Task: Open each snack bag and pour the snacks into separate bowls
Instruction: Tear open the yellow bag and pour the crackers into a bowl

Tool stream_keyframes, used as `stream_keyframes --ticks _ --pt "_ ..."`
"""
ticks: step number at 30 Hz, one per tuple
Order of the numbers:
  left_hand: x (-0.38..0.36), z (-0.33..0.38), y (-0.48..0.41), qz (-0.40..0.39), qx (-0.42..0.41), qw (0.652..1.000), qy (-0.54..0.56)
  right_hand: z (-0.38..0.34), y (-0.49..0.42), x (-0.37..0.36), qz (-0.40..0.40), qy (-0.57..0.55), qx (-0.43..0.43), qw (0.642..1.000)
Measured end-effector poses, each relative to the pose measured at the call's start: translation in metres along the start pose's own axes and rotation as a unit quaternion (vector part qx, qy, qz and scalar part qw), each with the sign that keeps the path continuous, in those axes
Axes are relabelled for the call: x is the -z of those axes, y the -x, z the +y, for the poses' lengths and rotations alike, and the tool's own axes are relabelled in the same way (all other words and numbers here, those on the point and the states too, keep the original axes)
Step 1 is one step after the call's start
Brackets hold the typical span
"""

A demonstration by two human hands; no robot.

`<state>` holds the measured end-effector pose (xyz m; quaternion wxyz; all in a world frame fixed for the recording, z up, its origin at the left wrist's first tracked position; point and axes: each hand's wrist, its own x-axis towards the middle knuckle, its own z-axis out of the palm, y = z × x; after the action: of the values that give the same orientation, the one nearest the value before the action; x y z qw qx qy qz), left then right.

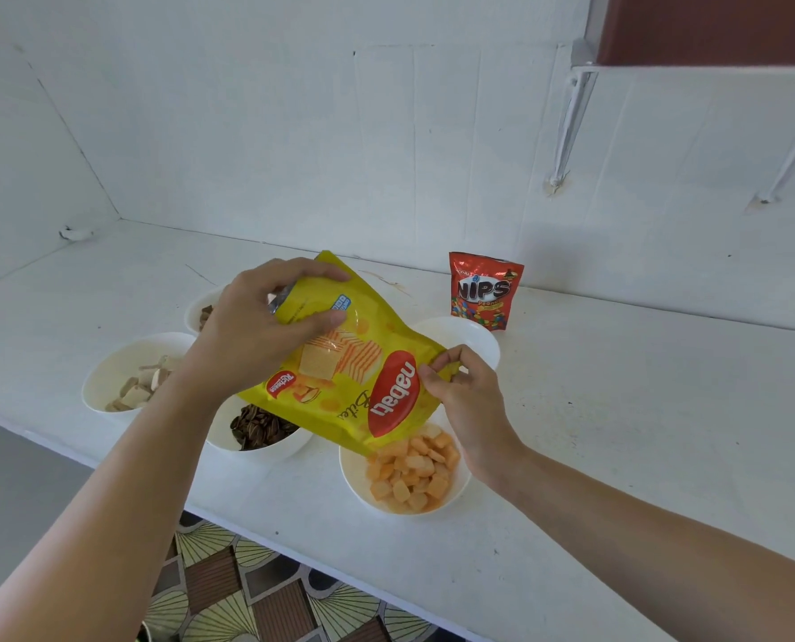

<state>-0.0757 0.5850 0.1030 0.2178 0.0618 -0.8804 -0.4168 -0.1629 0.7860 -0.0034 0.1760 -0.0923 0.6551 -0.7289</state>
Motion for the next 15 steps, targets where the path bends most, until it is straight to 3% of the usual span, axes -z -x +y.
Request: stream_keyframes --ticks 7,15 --pt "0.011 0.014 -0.006 0.055 -0.045 0.997 0.015 -0.015 0.0 -0.005 -0.02 -0.046 0.069 0.996" --pt "-0.013 -0.005 0.003 -0.004 -0.018 1.0 -0.004 0.01 0.005 0.001 0.01 0.023 -0.031 0.999"
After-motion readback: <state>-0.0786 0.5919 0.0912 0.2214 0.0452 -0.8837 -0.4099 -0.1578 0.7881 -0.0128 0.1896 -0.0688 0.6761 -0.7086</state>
